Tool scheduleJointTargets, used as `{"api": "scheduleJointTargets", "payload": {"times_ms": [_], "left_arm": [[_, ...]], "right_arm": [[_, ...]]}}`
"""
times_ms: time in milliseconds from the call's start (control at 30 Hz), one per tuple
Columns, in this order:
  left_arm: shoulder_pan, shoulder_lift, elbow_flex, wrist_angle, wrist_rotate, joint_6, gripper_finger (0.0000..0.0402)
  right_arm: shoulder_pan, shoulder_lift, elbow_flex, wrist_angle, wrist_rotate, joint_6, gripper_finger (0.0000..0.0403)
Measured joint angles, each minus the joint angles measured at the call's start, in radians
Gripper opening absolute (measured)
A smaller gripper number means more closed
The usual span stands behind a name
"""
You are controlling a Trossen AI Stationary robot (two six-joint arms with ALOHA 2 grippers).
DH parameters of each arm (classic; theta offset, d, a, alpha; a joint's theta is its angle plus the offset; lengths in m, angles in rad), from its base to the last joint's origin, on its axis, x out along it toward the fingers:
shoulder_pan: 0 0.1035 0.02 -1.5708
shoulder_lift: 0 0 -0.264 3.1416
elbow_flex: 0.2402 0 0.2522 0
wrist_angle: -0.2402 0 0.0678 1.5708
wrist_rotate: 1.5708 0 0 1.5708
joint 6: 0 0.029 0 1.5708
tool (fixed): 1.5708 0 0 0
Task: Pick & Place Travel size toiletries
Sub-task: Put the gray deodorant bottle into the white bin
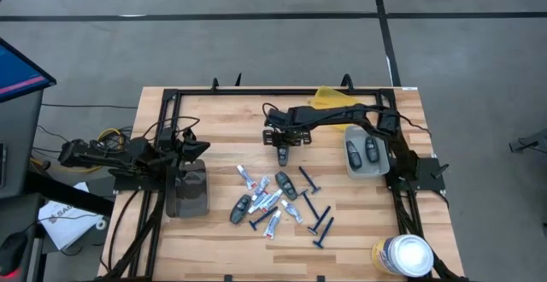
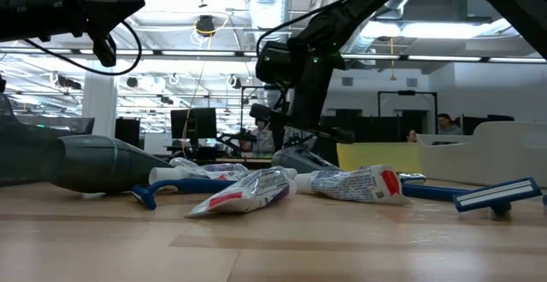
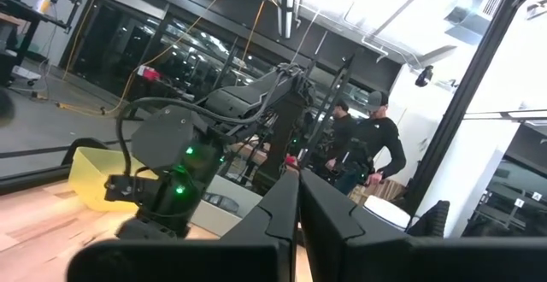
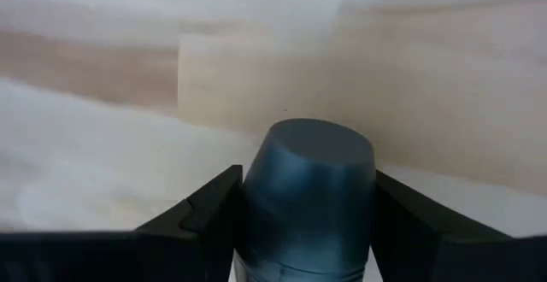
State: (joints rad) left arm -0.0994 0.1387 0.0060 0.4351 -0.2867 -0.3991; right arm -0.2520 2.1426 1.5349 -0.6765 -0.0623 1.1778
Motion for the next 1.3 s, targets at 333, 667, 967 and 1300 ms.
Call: {"api": "scheduleJointTargets", "payload": {"times_ms": [333, 667, 967, 1300], "left_arm": [[0.0, 0.0, 0.0, 0.0, -0.002, 0.001, 0.0008], [0.0, 0.002, 0.0, 0.001, -0.01, 0.001, 0.0008], [0.0, 0.002, 0.0, 0.001, -0.033, 0.002, 0.0008], [0.0, 0.002, 0.0, 0.0, -0.057, 0.085, 0.0008]], "right_arm": [[-0.046, -0.21, -0.002, -0.123, 0.041, -0.168, 0.0196], [-0.054, -0.525, -0.15, -0.399, 0.199, -0.218, 0.0196], [-0.068, -0.829, -0.472, -0.454, 0.238, -0.133, 0.0196], [-0.157, -0.873, -0.625, -0.551, 0.273, -0.208, 0.0196]]}}
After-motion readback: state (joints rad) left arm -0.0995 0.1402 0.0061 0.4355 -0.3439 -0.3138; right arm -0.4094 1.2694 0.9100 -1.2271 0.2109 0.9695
